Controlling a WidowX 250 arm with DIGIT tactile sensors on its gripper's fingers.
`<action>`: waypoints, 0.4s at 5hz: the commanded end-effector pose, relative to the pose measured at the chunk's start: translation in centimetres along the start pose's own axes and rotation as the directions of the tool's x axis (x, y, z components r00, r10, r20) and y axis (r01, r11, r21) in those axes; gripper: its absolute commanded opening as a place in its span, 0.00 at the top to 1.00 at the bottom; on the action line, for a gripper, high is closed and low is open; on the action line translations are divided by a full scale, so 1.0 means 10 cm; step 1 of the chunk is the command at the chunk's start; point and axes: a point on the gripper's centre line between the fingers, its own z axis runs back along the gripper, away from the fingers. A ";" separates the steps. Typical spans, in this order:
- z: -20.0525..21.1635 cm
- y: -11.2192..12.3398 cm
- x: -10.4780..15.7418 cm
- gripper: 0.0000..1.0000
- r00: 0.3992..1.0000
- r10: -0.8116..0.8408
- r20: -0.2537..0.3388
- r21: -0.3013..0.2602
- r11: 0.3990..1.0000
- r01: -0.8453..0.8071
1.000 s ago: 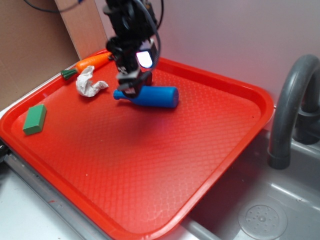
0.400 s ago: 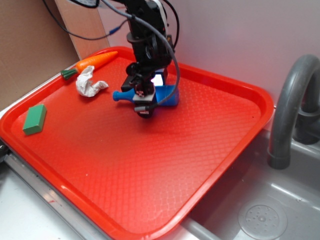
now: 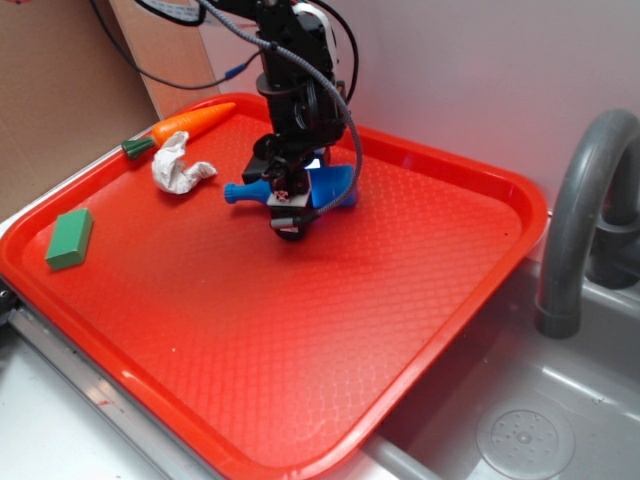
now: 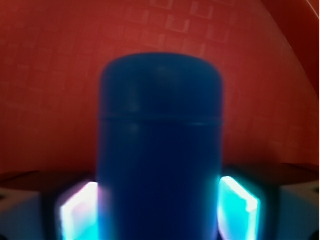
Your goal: Grab the blue bottle.
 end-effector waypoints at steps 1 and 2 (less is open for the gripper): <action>0.65 -0.09 -0.05 1.00 0.955 0.286 -0.076 0.076 0.957 -0.281; 1.13 -0.02 -0.48 1.00 0.859 0.513 0.001 -0.004 0.859 -0.513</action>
